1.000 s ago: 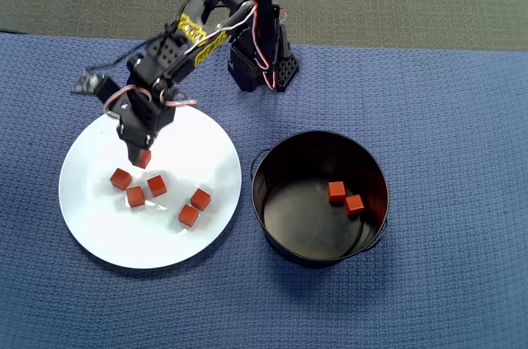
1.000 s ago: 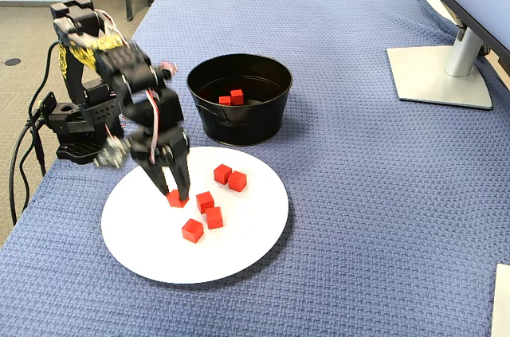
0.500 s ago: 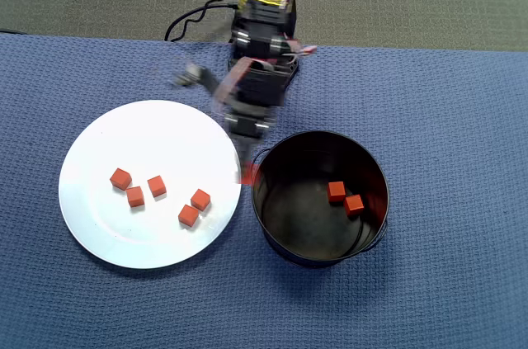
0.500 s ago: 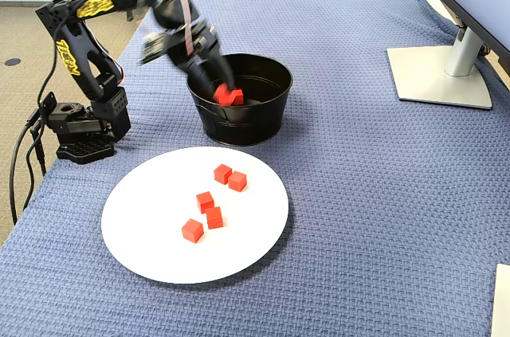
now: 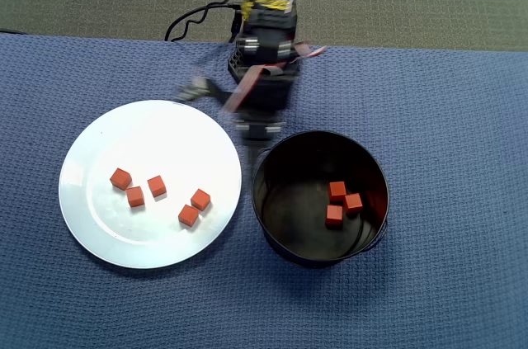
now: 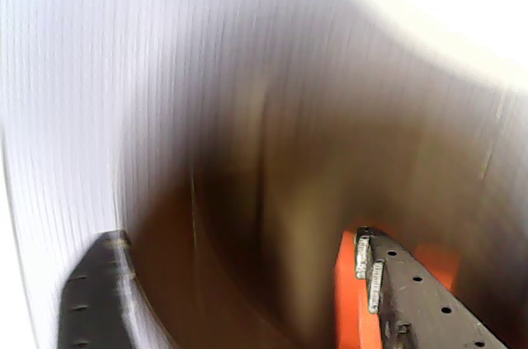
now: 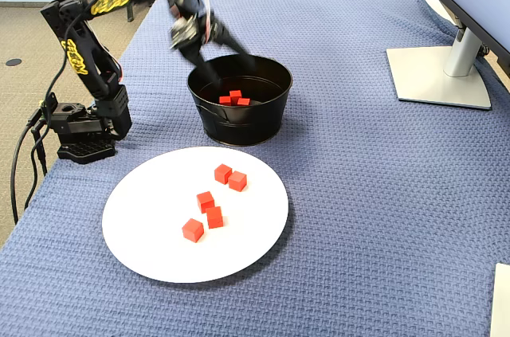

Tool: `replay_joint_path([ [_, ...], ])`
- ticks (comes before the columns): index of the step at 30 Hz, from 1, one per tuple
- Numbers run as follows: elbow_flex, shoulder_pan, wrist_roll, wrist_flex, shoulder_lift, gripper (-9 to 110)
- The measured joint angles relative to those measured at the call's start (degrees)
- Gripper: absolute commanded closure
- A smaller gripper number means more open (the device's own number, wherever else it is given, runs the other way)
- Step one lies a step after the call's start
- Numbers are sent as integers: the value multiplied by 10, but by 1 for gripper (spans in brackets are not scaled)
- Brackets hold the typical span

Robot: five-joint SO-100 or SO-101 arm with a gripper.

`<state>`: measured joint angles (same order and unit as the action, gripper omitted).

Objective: Pick up the red cubes from the white plate and place them in the black recipient

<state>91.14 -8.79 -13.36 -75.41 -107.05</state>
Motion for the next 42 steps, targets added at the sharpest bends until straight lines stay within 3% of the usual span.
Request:
replay_joint_path([
  [4,11,-109,-75,37,49,78],
  [9,21,-153,-153,79,125,85],
  [18,54,-157,-168,115,207,83],
  [27,83,-129,-405,115,207,78],
  [33,40,-128,-572,50,221,78],
  [42,16,-129,-664,39,258,79],
])
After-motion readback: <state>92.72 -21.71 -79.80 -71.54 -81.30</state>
